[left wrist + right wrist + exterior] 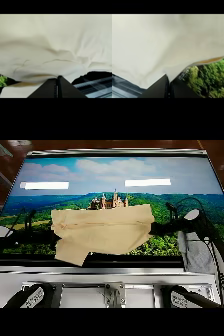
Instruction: Fold the shirts.
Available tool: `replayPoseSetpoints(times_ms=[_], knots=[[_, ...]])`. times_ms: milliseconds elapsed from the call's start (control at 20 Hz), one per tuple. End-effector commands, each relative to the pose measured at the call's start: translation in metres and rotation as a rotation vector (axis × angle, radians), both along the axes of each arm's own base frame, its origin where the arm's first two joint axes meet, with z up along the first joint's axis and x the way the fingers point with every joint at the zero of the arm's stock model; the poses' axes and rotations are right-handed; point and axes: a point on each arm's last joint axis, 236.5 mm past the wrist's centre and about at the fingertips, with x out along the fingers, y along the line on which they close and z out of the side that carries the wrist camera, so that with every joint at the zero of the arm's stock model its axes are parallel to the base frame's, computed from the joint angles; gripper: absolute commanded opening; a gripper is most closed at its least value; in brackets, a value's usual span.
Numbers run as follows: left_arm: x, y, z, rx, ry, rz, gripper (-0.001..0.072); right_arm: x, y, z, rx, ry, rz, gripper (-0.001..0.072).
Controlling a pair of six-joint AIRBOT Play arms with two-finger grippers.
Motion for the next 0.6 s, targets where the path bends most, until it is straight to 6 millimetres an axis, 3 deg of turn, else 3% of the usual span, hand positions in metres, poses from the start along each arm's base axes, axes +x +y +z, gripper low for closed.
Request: replayPoseSetpoints(times_ms=[0, 200, 450, 550], knots=[[0.034, 0.012, 0.035, 0.047, -0.131, 0.012, 0.0037, 0.060, 0.010, 0.029, -0.041, -0.199, -0.095, 0.0061], [0.068, 0.027, 0.050, 0.095, -0.222, 0.035, 0.0036, 0.105, -0.007, 0.048, -0.076, -0.335, -0.194, 0.0060], [0.106, 0.039, 0.035, 0.088, -0.188, 0.048, 0.0036, 0.139, -0.007, 0.030, -0.089, -0.332, -0.182, 0.0060], [0.126, 0.040, 0.038, 0.064, -0.198, 0.058, 0.0035, 0.151, -0.009, 0.025, -0.099, -0.335, -0.179, 0.0060]])
